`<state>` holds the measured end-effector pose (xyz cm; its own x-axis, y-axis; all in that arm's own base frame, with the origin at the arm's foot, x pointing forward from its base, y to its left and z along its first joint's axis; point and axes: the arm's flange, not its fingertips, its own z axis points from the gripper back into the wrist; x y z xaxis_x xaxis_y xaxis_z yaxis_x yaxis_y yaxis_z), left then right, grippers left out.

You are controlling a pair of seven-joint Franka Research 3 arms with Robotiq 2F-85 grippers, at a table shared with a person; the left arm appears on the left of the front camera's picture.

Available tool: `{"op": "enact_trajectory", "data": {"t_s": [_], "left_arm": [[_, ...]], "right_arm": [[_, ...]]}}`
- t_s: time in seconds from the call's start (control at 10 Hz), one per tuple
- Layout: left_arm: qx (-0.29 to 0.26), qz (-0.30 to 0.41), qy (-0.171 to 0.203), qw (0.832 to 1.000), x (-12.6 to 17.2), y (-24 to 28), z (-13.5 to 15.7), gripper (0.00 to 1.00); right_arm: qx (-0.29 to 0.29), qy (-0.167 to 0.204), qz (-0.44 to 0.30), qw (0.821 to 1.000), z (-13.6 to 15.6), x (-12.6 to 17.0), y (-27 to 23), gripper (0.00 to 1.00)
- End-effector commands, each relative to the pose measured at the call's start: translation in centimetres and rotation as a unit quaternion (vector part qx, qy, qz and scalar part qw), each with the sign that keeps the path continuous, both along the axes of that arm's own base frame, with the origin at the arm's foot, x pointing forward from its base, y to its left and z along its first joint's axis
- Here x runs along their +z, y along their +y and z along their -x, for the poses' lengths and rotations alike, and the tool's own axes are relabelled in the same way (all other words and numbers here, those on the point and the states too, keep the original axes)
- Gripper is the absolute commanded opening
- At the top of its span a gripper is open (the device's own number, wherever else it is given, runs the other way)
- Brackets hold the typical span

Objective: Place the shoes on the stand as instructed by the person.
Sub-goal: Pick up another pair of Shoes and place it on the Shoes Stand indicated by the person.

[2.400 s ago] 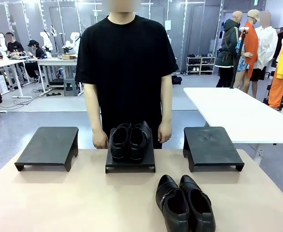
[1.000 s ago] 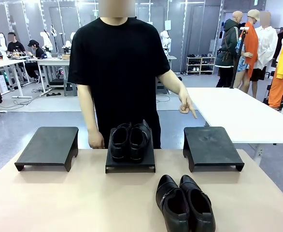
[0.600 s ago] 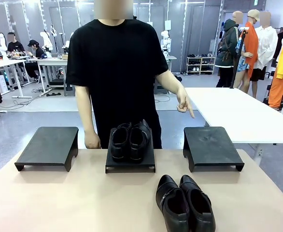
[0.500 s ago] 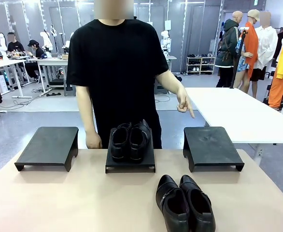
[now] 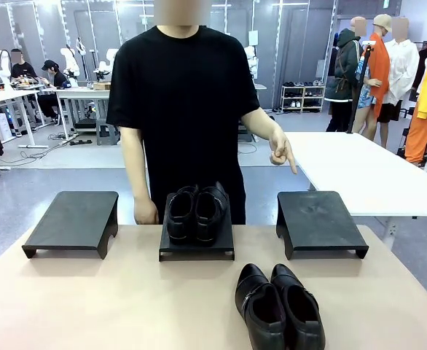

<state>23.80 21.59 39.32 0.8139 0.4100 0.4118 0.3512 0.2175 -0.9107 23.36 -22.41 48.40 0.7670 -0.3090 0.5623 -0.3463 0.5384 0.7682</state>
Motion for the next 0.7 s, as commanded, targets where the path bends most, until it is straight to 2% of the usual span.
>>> {"op": "enact_trajectory", "data": {"t_s": [0.0, 0.1, 0.3, 0.6], "left_arm": [[0.002, 0.009, -0.008, 1.000, 0.6, 0.0, -0.1, 1.00], [0.002, 0.009, -0.008, 1.000, 0.6, 0.0, -0.1, 1.00], [0.002, 0.009, -0.008, 1.000, 0.6, 0.0, -0.1, 1.00], [0.002, 0.009, -0.008, 1.000, 0.6, 0.0, -0.1, 1.00]], "right_arm": [[0.019, 0.052, 0.073, 0.996, -0.2, 3.9, 3.1, 1.00], [0.035, 0.056, 0.089, 0.994, -0.4, 5.3, 4.8, 1.00], [0.025, 0.101, 0.121, 0.987, -1.2, 7.5, 8.9, 1.00], [0.068, 0.146, 0.225, 0.961, -2.6, 8.7, 16.9, 1.00]]}}
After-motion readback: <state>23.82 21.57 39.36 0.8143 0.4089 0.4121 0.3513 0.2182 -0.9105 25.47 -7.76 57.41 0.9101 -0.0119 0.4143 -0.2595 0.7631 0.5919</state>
